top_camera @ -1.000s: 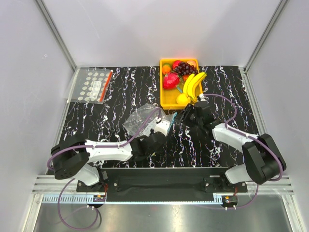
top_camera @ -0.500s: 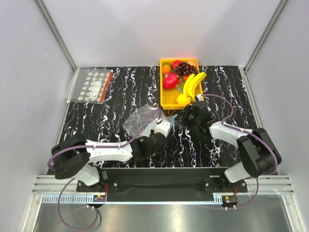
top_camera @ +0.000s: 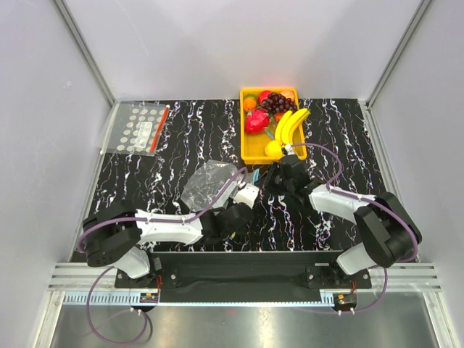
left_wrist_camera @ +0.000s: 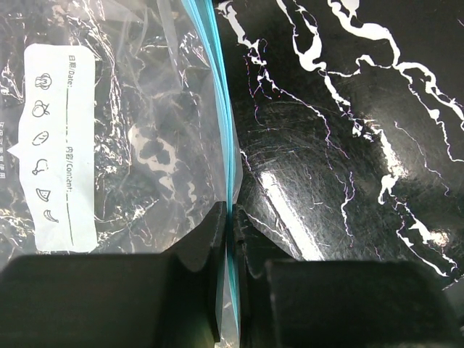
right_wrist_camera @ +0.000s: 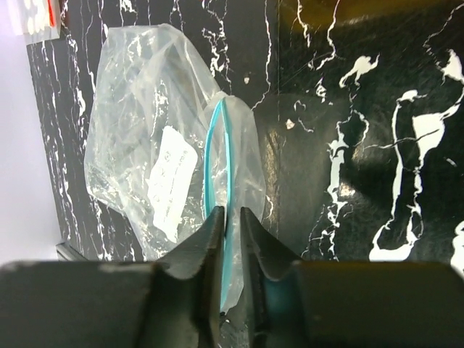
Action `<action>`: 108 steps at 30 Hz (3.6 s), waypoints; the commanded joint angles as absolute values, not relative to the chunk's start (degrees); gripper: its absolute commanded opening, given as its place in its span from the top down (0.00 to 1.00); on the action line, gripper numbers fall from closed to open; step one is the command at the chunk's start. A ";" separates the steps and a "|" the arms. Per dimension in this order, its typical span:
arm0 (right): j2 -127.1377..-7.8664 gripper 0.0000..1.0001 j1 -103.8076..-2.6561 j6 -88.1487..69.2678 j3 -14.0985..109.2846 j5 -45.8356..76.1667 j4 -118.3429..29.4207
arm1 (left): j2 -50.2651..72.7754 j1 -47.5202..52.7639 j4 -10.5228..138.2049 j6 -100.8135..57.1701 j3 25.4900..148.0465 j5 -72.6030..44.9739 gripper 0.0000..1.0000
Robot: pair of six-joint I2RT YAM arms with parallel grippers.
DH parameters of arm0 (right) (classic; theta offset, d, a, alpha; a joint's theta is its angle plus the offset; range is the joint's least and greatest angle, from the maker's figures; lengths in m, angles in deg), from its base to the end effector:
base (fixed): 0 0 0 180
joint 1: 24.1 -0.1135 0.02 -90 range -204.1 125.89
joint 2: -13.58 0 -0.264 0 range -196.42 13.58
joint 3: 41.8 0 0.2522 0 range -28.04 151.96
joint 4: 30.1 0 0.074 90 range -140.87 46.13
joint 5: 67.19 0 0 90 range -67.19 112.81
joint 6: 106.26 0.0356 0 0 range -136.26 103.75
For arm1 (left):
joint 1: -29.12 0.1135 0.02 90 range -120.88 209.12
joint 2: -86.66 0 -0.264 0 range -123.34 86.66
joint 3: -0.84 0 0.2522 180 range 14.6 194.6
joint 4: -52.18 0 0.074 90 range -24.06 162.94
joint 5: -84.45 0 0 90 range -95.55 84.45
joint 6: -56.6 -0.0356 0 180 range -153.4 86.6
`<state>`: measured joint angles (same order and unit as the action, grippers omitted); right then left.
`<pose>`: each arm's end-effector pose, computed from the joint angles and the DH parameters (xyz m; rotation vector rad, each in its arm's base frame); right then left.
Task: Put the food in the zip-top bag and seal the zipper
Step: Open the zipper of the food storage bag.
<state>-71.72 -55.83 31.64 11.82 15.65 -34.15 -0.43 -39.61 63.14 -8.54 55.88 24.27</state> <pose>0.2543 0.1625 0.1803 0.2550 2.3286 0.8808 0.1243 -0.2704 0.1718 0.5870 2.1411 -0.2968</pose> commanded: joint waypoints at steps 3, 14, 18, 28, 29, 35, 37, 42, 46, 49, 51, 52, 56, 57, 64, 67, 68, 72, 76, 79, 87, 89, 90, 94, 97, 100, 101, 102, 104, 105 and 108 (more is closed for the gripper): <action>-70.71 0.91 -56.54 32.09 10.98 15.60 -31.03 | 1.31 -40.75 60.84 -9.06 57.84 26.88 0.83; -63.07 1.00 -57.06 29.28 6.24 15.34 -27.26 | 13.18 -40.84 71.21 -9.05 59.86 27.32 0.39; -60.17 1.00 -57.94 28.57 5.18 15.78 -26.90 | 12.66 -39.79 71.92 -9.58 62.23 26.27 0.37; -54.54 1.00 -59.70 27.25 4.48 17.09 -29.45 | 6.94 -37.15 71.13 -8.97 65.84 20.47 0.51; -54.36 1.00 -59.70 27.08 4.39 17.09 -29.54 | 6.94 -36.80 70.43 -8.62 65.67 19.68 0.53; -53.39 1.00 -59.87 26.90 4.13 17.53 -29.80 | 6.07 -35.39 70.25 -8.53 65.58 18.79 0.60; -53.31 1.00 -59.79 26.90 4.13 17.36 -29.80 | 5.89 -35.30 69.99 -8.70 65.49 18.71 0.62; -53.48 1.00 -59.88 26.90 4.21 17.27 -29.54 | 4.75 -35.30 69.64 -8.79 66.10 17.30 0.60; -53.74 1.00 -59.88 27.08 4.13 17.36 -29.45 | 2.91 -35.30 68.58 -8.70 66.81 14.84 0.61; -53.48 1.00 -59.88 26.99 3.86 17.45 -29.71 | 1.32 -35.30 69.28 -9.14 67.68 14.92 0.69; -53.22 1.00 -59.88 26.90 3.86 18.06 -30.33 | 1.14 -35.22 70.33 -9.75 68.30 15.89 0.85; -53.31 1.00 -59.88 26.81 3.78 18.50 -31.46 | 1.32 -35.04 72.51 -10.11 68.56 17.37 0.90; -53.57 1.00 -59.96 26.46 2.99 20.60 -32.88 | 4.48 -33.81 80.95 -12.21 70.67 20.63 1.00; -53.66 1.00 -59.88 27.07 2.11 20.87 -32.79 | 6.05 -33.55 83.41 -13.00 71.63 22.90 1.00; -56.64 0.97 -59.88 27.78 0.96 21.75 -31.92 | 11.77 -33.28 100.74 -13.80 77.53 32.76 1.00; -58.05 0.79 -59.88 28.30 0.79 17.81 -28.42 | 13.44 -33.28 98.74 -14.50 76.65 31.37 1.00; -57.97 0.73 -59.88 28.48 0.79 16.93 -27.53 | 13.62 -33.28 97.95 -14.59 76.39 30.84 1.00; -58.93 0.51 -60.66 27.87 2.63 14.73 -26.37 | 13.27 -33.28 95.04 -14.77 75.16 28.12 1.00; -60.16 0.37 -62.95 27.78 4.13 14.19 -24.62 | 12.22 -33.28 92.49 -15.21 75.15 26.79 1.00; -60.60 0.36 -64.36 28.83 4.04 14.89 -22.51 | 11.60 -33.28 91.87 -15.38 75.51 26.62 1.00; -65.35 0.68 -65.24 28.75 9.04 18.93 -30.84 | 12.66 -32.75 93.27 -16.08 76.82 26.60 1.00; -66.75 0.73 -65.24 28.13 10.80 22.09 -34.18 | 13.36 -32.75 96.60 -16.79 79.18 30.46 1.00; -67.10 0.78 -65.32 27.87 11.24 22.45 -37.07 | 13.71 -32.75 100.19 -17.05 79.98 34.31 1.00; -69.56 0.80 -65.24 26.99 12.82 24.39 -39.64 | 14.24 -32.75 110.57 -15.66 85.52 42.95 1.00; -71.06 0.77 -65.32 26.46 14.23 23.42 -39.82 | 13.63 -32.75 115.42 -14.51 87.81 45.51 1.00; -71.50 0.66 -65.33 25.50 15.28 22.98 -39.82 | 12.66 -32.75 116.92 -13.89 87.20 47.88 1.00; -71.41 0.60 -65.33 24.88 15.38 22.98 -38.78 | 12.40 -32.75 115.79 -14.06 86.59 47.88 1.00; -70.72 0.53 -65.33 24.44 15.29 20.55 -38.07 | 12.31 -32.75 114.73 -14.41 85.02 47.36 1.00; -69.66 0.39 -65.24 22.95 15.20 19.73 -37.02 | 12.66 -32.32 110.62 -15.38 83.16 44.48 1.00; -68.26 0.35 -65.32 22.34 15.29 19.38 -37.01 | 12.92 -31.88 108.94 -15.82 82.02 42.80 1.00; -65.54 0.30 -65.24 19.18 16.51 19.64 -38.32 | 13.62 -28.81 102.96 -16.96 77.46 35.25 1.00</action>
<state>-69.86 -65.10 23.54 13.63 20.11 -38.11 12.01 -31.15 109.43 -15.58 80.42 40.60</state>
